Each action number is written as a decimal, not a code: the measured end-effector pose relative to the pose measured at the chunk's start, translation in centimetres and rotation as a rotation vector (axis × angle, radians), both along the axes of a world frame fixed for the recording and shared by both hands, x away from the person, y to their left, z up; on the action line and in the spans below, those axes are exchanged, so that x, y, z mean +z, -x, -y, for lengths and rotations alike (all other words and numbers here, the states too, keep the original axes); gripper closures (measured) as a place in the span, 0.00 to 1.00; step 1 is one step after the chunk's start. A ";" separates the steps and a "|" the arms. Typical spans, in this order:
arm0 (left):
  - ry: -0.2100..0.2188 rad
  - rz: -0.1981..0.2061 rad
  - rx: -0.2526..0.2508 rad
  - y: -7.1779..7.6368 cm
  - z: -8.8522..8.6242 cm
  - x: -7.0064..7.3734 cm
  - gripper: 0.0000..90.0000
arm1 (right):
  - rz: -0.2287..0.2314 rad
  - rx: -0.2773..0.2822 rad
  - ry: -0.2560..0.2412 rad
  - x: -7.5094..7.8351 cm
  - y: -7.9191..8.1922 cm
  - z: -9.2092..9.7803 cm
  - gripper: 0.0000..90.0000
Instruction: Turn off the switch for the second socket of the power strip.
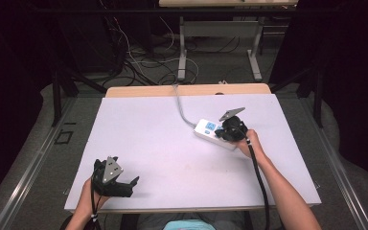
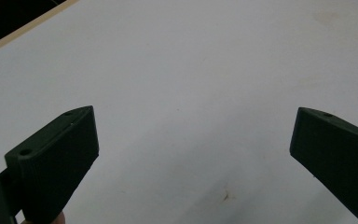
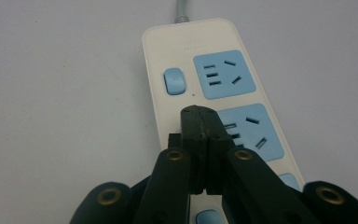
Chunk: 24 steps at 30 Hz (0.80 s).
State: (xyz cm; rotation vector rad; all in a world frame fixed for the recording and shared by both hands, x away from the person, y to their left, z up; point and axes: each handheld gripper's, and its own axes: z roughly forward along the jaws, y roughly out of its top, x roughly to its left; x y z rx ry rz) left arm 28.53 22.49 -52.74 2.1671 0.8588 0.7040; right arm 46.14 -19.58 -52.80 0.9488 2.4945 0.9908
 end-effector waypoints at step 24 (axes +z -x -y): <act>0.003 -0.002 0.001 0.0 0.0 0.0 0.01 | 0.000 -0.007 -0.021 -0.2 0.1 0.2 1.00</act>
